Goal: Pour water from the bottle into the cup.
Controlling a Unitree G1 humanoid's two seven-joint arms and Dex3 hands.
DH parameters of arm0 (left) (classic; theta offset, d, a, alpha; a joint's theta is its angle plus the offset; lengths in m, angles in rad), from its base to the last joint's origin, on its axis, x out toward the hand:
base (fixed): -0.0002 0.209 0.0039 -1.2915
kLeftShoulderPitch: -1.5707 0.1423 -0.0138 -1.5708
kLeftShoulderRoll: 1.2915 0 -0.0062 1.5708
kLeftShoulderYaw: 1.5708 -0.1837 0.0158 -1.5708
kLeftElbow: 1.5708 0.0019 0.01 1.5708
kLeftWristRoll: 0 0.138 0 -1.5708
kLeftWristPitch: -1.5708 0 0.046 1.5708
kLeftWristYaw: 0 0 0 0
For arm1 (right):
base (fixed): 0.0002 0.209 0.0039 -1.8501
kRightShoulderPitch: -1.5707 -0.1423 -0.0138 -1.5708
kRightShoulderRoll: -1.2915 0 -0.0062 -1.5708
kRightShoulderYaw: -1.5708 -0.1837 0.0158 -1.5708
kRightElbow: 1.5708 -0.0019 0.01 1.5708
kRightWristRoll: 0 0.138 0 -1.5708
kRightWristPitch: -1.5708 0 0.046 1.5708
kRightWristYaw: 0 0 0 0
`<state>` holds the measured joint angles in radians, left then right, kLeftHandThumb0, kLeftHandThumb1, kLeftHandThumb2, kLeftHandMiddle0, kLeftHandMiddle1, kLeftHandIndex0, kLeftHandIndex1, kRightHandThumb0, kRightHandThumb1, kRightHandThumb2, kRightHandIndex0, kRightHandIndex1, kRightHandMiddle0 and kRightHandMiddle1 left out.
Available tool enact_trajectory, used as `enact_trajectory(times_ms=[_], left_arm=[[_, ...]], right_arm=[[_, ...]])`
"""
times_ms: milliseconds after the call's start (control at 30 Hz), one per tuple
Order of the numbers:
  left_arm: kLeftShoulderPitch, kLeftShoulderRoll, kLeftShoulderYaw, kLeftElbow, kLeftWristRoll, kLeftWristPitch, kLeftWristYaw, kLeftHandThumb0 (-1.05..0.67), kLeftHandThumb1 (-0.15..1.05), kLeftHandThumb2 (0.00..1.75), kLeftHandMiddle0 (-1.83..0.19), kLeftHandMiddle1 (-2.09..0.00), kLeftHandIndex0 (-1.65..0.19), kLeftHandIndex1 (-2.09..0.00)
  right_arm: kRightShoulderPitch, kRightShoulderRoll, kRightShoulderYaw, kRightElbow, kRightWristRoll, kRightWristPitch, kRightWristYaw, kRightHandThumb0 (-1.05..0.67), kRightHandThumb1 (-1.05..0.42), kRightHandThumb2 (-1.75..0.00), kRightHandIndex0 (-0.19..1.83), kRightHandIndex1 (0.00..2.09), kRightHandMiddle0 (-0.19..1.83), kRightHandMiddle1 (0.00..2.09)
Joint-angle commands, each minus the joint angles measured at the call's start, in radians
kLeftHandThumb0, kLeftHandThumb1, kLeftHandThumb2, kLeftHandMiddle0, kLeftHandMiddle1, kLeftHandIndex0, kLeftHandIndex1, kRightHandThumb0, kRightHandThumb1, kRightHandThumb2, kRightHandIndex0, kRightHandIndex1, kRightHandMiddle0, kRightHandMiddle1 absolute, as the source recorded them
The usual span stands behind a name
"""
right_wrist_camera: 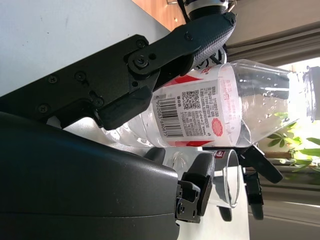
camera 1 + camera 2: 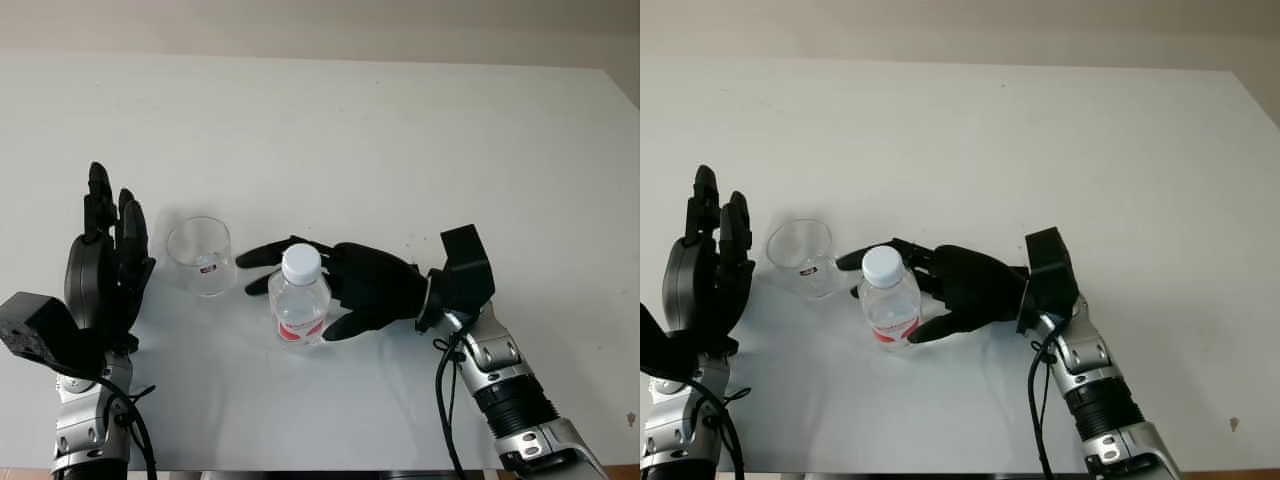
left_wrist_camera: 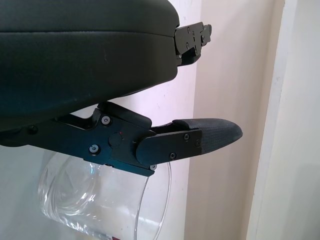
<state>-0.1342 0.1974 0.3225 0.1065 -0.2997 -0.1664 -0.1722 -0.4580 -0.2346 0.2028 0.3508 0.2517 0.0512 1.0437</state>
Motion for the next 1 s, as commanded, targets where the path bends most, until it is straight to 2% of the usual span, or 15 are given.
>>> enact_trajectory(times_ms=[0,267,500,633,767,967], left_arm=[[-0.015,0.002,0.003,-0.001,-0.004,-0.008,-0.002,-0.68,1.05,0.53,0.17,-0.05,0.19,0.00],[-0.010,-0.004,0.003,-0.009,-0.008,-0.007,0.004,-0.69,1.05,0.51,0.17,-0.05,0.19,0.00],[-0.009,-0.006,0.001,-0.003,-0.001,-0.020,0.006,-0.69,1.05,0.51,0.17,-0.05,0.19,-0.01],[-0.012,-0.009,0.001,0.002,-0.002,-0.025,0.007,-0.69,1.05,0.51,0.16,-0.06,0.19,-0.02],[-0.012,-0.010,0.001,0.008,-0.002,-0.030,0.006,-0.69,1.05,0.51,0.16,-0.05,0.19,-0.02],[-0.011,-0.016,0.000,0.000,-0.005,-0.024,0.016,-0.69,1.05,0.50,0.16,-0.05,0.19,-0.01]], right_arm=[[-0.018,-0.006,0.003,-0.003,-0.001,0.012,0.013,-0.89,-0.85,-0.05,-0.19,1.39,-0.19,1.23],[-0.033,-0.001,0.017,0.005,-0.012,0.053,0.026,-0.89,-0.83,-0.05,-0.16,1.41,-0.19,1.33],[-0.035,0.017,0.044,0.015,-0.019,-0.006,0.066,-0.93,-0.82,-0.05,-0.14,1.38,-0.19,1.35],[-0.033,0.024,0.057,0.009,-0.023,-0.041,0.089,-0.96,-0.82,-0.05,-0.12,1.29,-0.19,1.34],[-0.037,0.024,0.073,-0.010,-0.016,-0.034,0.115,-0.95,-0.80,-0.05,-0.15,1.26,-0.19,1.35],[-0.035,0.038,0.085,-0.046,-0.015,-0.032,0.118,-0.85,-0.74,-0.04,-0.17,1.40,-0.19,1.41]])
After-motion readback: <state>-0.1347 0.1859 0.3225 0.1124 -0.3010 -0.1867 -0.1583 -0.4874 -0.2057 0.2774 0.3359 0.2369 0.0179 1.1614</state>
